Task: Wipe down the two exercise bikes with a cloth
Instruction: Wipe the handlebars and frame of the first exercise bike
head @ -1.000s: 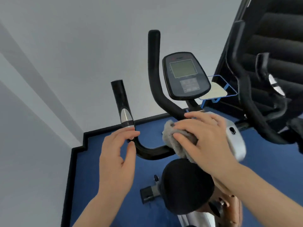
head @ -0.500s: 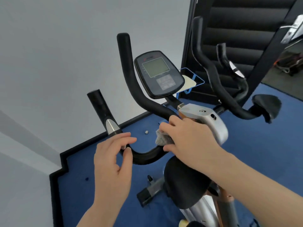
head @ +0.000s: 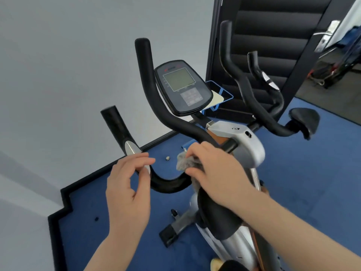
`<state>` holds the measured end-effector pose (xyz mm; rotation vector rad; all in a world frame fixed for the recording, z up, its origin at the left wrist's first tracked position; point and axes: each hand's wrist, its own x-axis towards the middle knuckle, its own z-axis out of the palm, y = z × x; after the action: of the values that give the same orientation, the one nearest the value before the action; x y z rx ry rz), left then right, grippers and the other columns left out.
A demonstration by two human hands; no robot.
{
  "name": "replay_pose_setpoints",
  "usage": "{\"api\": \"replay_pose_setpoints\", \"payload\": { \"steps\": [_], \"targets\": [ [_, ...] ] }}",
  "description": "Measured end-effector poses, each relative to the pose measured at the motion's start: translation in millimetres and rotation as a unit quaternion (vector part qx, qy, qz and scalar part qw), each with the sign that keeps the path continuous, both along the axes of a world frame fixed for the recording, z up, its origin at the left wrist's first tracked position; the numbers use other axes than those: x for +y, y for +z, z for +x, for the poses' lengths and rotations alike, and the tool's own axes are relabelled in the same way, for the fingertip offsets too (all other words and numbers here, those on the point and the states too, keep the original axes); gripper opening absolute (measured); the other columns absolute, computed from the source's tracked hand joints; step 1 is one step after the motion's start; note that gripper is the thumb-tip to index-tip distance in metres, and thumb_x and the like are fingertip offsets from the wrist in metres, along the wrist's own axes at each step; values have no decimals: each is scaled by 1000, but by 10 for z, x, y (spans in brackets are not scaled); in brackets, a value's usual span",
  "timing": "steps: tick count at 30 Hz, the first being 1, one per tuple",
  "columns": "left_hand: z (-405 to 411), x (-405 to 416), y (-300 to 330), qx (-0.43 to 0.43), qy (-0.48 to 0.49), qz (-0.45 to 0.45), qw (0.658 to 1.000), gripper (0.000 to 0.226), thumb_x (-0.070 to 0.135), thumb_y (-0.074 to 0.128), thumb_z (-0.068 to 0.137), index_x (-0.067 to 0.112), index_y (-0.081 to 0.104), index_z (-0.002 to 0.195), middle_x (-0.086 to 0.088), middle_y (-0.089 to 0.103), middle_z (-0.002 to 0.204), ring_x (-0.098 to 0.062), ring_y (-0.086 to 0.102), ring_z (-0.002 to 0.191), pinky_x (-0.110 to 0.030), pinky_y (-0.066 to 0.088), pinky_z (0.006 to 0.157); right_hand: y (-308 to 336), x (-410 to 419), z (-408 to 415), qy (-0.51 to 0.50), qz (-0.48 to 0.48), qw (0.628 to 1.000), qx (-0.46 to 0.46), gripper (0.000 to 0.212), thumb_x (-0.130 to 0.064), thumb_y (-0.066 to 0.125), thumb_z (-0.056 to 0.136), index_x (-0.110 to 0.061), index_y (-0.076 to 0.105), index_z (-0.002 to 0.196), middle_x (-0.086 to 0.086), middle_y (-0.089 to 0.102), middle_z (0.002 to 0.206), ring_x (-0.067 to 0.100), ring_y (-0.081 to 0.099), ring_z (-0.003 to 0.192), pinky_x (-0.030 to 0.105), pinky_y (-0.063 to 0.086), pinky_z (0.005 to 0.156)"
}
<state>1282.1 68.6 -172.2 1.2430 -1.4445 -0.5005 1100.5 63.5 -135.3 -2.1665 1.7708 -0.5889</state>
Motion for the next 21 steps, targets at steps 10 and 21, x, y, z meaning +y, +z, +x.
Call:
{"api": "replay_pose_setpoints", "payload": {
  "steps": [10,21],
  "targets": [
    [321,47,-53,-8,-13,20,1000,27,16,53,88,38,67,96,21,63,113,-10,55,117,-22,40,97,8,53,454,-31,15,998,48,25,-44,52,94,-29,33,100,-8,51,100,19,56,94,33,39,70],
    [789,-115,-6,-80,-151,64,983,45,7,57,93,38,61,126,35,49,136,11,41,130,0,35,89,-61,36,1143,-194,11,980,32,25,-46,36,100,-22,28,97,-7,53,85,14,54,80,27,44,61]
  ]
}}
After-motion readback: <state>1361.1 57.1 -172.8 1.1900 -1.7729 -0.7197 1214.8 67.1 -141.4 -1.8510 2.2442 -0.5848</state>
